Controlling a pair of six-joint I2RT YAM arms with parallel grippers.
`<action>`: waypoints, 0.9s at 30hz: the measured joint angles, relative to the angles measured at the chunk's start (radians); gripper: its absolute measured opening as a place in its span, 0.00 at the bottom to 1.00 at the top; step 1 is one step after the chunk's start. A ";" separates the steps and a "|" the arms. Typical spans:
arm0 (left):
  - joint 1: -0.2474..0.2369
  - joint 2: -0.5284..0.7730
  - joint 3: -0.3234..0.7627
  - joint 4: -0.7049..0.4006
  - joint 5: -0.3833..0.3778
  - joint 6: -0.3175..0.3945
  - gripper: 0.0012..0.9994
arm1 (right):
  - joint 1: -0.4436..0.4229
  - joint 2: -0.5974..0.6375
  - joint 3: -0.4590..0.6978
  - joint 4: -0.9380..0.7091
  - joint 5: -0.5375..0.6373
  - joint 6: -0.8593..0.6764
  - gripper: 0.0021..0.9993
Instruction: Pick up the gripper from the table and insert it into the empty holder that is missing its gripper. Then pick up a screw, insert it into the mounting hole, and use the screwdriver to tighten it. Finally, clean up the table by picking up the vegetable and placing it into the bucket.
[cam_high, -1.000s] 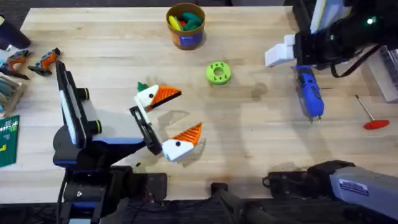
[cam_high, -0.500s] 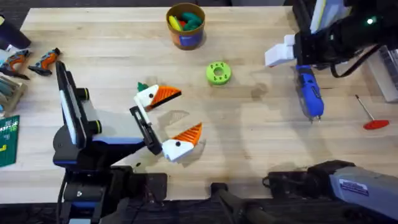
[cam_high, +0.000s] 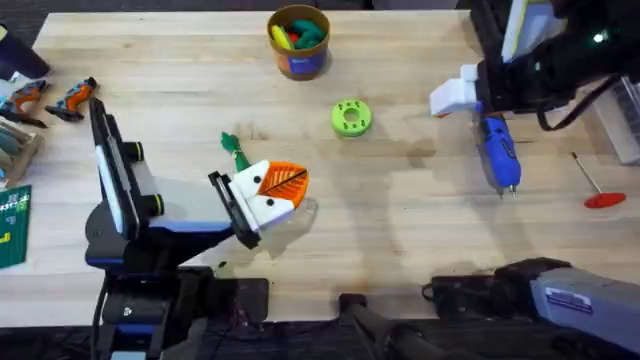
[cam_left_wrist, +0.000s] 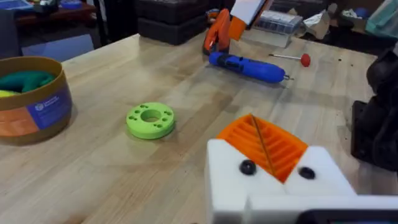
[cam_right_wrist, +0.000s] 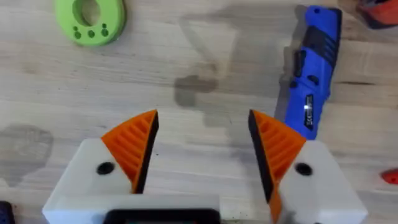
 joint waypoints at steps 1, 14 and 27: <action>0.000 0.000 0.000 0.000 0.000 0.000 0.01 | -0.008 0.000 0.000 -0.007 0.000 0.000 0.85; 0.000 0.000 0.000 0.000 0.000 0.000 0.01 | -0.192 -0.086 -0.041 -0.071 0.000 0.014 0.99; 0.000 0.000 0.000 0.000 0.000 0.000 0.01 | -0.294 -0.217 -0.175 -0.013 -0.006 -0.034 0.99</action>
